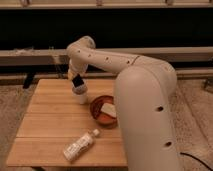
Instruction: Place the eraser in the ceramic cup
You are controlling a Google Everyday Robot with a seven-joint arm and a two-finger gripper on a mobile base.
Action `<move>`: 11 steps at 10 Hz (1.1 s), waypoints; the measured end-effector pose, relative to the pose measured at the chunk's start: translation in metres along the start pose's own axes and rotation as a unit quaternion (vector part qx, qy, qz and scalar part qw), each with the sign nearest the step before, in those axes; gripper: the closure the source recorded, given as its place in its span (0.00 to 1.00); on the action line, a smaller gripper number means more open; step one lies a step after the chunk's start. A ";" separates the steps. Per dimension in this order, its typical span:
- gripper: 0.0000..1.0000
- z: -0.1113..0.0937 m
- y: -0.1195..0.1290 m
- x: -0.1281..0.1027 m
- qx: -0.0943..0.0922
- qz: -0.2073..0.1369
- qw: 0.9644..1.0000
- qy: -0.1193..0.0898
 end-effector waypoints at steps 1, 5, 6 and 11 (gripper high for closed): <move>0.98 0.002 -0.002 0.002 0.001 0.002 1.000 0.000; 0.98 0.009 0.000 0.006 0.001 0.009 1.000 0.000; 0.97 0.010 -0.001 0.007 0.001 0.009 1.000 0.000; 0.51 0.012 -0.001 0.011 0.002 0.009 1.000 -0.001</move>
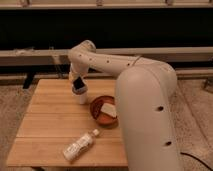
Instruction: Place the eraser in the ceramic cup
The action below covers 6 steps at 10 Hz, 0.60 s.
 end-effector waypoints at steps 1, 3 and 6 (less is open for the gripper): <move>0.39 0.000 0.000 0.000 0.000 0.000 1.000 -0.001; 0.23 -0.001 0.000 0.001 0.000 0.000 1.000 -0.001; 0.20 -0.001 0.000 0.003 -0.001 -0.001 1.000 -0.002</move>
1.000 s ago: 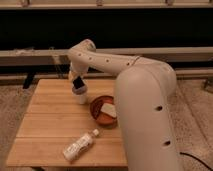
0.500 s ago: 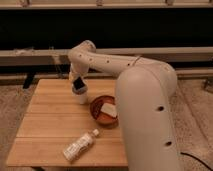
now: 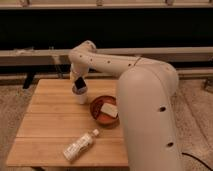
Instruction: Place the eraser in the ceramic cup
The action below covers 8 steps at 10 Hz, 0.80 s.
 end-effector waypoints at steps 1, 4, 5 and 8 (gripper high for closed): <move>0.20 0.000 0.000 0.001 0.000 0.000 1.000 -0.001; 0.20 -0.001 -0.001 0.003 -0.001 0.000 1.000 -0.002; 0.20 -0.002 -0.001 0.003 -0.001 -0.001 1.000 -0.002; 0.08 -0.001 -0.001 0.004 -0.001 -0.001 1.000 -0.002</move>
